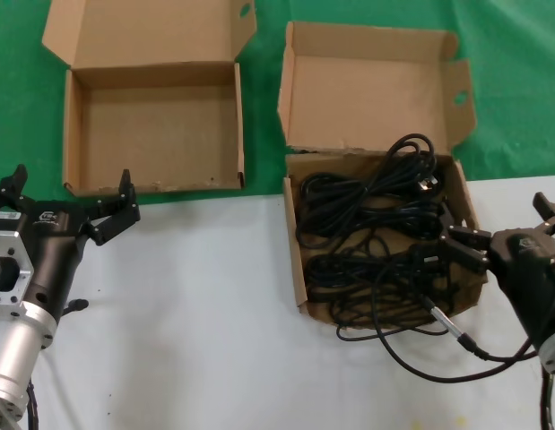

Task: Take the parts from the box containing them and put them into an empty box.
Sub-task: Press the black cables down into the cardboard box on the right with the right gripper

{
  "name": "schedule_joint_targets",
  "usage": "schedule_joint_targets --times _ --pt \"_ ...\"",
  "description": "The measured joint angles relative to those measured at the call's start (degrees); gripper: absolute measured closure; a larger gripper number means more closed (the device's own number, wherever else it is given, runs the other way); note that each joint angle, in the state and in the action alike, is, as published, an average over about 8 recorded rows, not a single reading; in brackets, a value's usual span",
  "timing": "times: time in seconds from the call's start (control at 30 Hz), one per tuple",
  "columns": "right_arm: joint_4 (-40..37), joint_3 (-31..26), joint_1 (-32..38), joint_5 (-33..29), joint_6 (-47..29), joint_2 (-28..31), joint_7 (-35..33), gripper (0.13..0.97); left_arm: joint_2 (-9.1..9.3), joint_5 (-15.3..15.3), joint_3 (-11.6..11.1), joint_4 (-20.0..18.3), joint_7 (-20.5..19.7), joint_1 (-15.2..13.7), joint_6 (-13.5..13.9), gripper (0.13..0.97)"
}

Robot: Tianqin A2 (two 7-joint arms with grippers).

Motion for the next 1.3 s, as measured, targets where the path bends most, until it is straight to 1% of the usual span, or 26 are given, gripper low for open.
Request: schedule_joint_targets --times 0.57,0.87,1.1,1.17,1.3 --pt "0.0 0.0 0.0 0.0 0.0 0.0 0.0 0.129 0.0 0.0 0.0 0.0 0.0 0.0 0.0 0.132" --pt "0.05 0.02 -0.02 0.0 0.04 0.01 0.0 0.129 0.0 0.0 0.0 0.0 0.0 0.0 0.0 0.154" --pt "2.45 0.21 -1.03 0.06 -0.09 1.38 -0.27 0.129 0.0 0.0 0.0 0.0 0.0 0.0 0.0 0.232" --pt "3.85 0.3 -1.4 -0.2 -1.29 2.39 -1.03 0.129 0.0 0.01 0.0 0.0 0.0 0.0 0.0 0.243" --pt "6.3 -0.05 -1.24 -1.69 -5.6 5.56 -3.89 0.129 0.0 0.01 0.0 0.0 0.0 0.0 0.0 0.319"
